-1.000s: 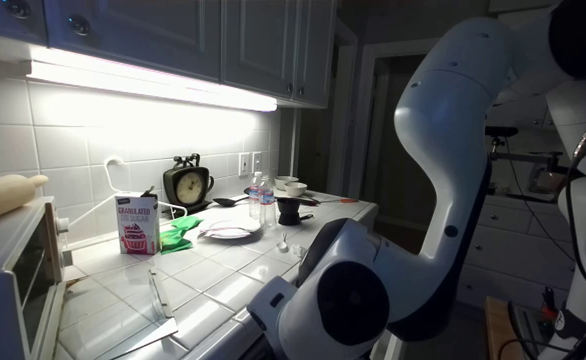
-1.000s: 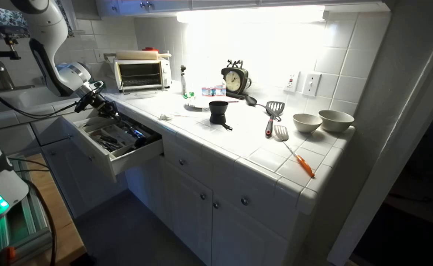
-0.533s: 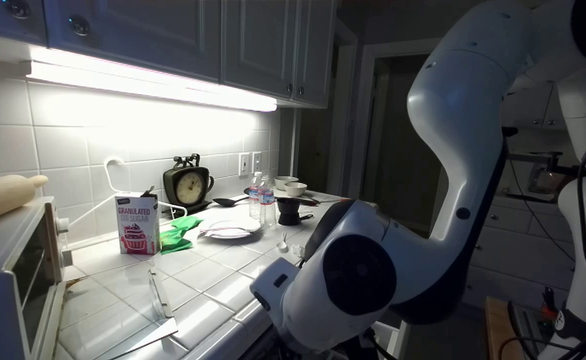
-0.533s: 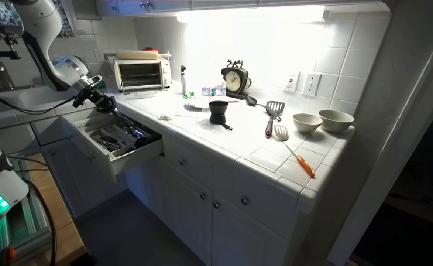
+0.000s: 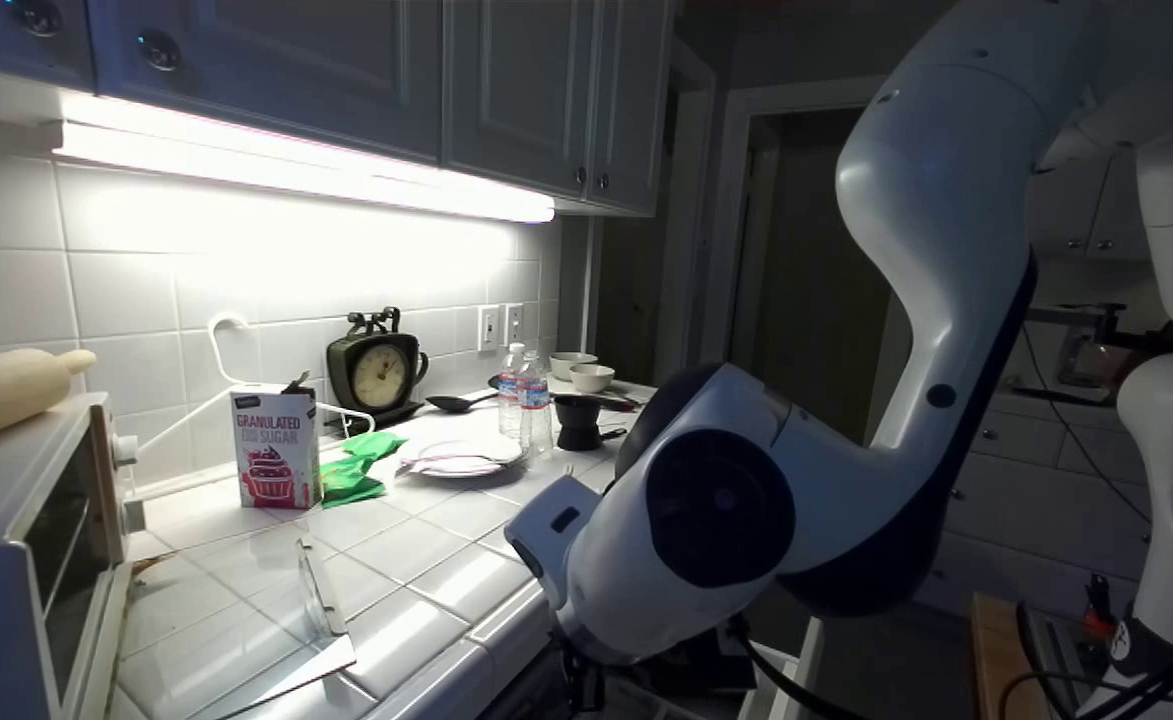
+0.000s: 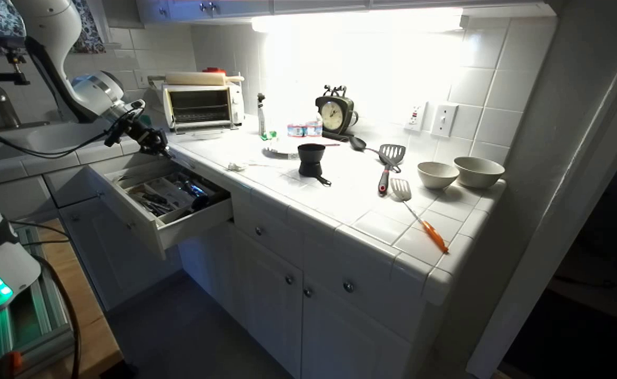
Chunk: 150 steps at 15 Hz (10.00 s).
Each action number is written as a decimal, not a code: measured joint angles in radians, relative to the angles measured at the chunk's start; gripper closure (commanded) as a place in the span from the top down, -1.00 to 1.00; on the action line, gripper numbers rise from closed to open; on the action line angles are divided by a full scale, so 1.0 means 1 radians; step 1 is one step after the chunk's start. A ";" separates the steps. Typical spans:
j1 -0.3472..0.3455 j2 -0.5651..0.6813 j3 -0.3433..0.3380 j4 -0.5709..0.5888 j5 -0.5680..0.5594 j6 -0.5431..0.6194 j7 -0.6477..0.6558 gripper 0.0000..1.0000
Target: Remove two spoons from the drawer
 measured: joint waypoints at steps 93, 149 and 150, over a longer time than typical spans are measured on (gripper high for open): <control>-0.022 -0.064 -0.042 -0.035 0.242 0.181 0.112 -0.22; 0.018 0.361 -0.077 0.251 -0.149 0.128 0.395 -0.96; 0.019 0.354 -0.071 0.249 -0.134 0.115 0.365 -0.96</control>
